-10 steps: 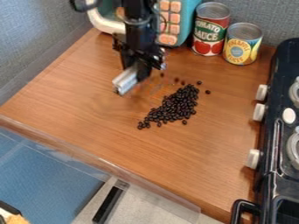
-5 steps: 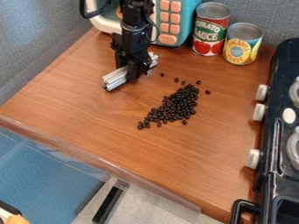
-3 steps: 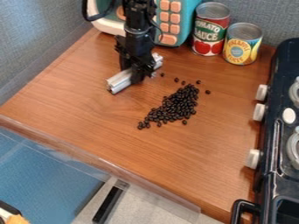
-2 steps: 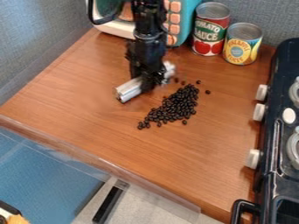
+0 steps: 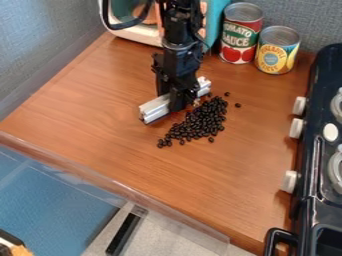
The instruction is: Sweep into pile
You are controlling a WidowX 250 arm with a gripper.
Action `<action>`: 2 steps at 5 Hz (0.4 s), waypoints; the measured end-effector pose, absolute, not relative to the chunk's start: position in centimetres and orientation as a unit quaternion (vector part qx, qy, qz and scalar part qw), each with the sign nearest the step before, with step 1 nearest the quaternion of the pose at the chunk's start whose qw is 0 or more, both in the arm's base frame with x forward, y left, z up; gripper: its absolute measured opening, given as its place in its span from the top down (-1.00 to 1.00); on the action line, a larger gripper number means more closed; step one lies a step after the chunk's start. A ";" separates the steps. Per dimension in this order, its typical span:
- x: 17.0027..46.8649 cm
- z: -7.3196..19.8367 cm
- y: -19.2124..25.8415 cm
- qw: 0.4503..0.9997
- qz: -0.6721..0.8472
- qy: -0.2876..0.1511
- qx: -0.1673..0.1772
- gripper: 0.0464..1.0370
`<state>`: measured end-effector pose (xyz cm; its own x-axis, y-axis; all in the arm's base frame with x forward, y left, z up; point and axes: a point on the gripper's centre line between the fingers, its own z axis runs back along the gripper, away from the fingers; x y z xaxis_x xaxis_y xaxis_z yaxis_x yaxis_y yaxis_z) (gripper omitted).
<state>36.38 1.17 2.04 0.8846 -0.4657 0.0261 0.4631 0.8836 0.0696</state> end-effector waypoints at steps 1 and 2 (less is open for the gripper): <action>36.4 3.3 1.9 0.974 -0.220 -0.042 0.035 0.32; 36.3 4.8 6.1 0.985 -0.151 -0.068 0.051 0.32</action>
